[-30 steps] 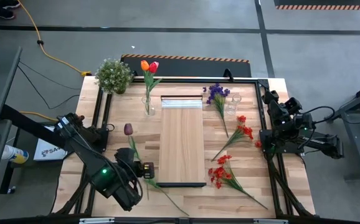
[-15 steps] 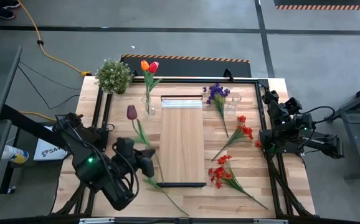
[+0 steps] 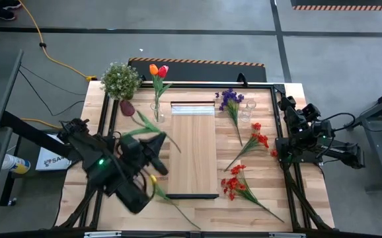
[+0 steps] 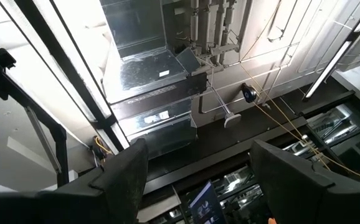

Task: Pick and place flowers into a vace then onto a shelf
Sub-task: Put the dark red flower into the left transparent vase

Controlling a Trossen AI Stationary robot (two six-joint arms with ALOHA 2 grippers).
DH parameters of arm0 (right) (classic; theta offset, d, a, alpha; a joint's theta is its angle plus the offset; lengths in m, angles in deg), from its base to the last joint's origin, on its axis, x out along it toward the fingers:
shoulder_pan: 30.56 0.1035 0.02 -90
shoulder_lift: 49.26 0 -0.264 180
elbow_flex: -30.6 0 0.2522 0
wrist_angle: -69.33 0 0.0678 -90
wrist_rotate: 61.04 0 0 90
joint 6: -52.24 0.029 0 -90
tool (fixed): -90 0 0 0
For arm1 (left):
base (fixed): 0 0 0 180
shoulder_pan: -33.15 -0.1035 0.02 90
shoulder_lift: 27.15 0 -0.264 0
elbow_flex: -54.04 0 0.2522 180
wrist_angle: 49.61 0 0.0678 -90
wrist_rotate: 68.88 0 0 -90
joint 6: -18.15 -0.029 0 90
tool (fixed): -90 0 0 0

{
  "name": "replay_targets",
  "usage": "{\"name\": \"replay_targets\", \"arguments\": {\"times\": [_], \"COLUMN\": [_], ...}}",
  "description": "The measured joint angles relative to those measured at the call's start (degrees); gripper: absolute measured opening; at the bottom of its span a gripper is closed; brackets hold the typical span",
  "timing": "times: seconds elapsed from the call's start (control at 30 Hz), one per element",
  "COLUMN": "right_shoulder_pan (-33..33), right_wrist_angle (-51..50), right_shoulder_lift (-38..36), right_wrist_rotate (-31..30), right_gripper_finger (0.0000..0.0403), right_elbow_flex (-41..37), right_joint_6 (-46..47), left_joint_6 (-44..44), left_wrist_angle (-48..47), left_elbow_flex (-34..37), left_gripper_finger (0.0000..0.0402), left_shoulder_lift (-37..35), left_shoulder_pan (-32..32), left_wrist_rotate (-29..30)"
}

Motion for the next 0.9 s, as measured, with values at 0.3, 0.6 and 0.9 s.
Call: {"name": "replay_targets", "arguments": {"times": [0.3, 0.6, 0.9], "right_shoulder_pan": [0.0, 0.0, 0.0], "right_wrist_angle": [0.0, 0.0, -0.1], "right_shoulder_lift": [0.0, 0.0, 0.0], "right_wrist_rotate": [0.0, -0.2, -3.2], "right_gripper_finger": [0.0271, 0.0271, 0.0271], "right_elbow_flex": [0.0, 0.0, 0.0], "right_joint_6": [0.0, -0.4, -4.1], "left_joint_6": [-12.2, -23.2, -28.1], "left_wrist_angle": [0.0, 0.0, 0.0], "left_elbow_flex": [0.0, 0.0, 0.0], "left_gripper_finger": [0.0018, 0.0018, 0.0018], "left_shoulder_lift": [-1.7, -5.2, -9.1], "left_shoulder_pan": [-14.1, -27.0, -33.3], "left_wrist_rotate": [-5.7, -7.8, -7.3]}}
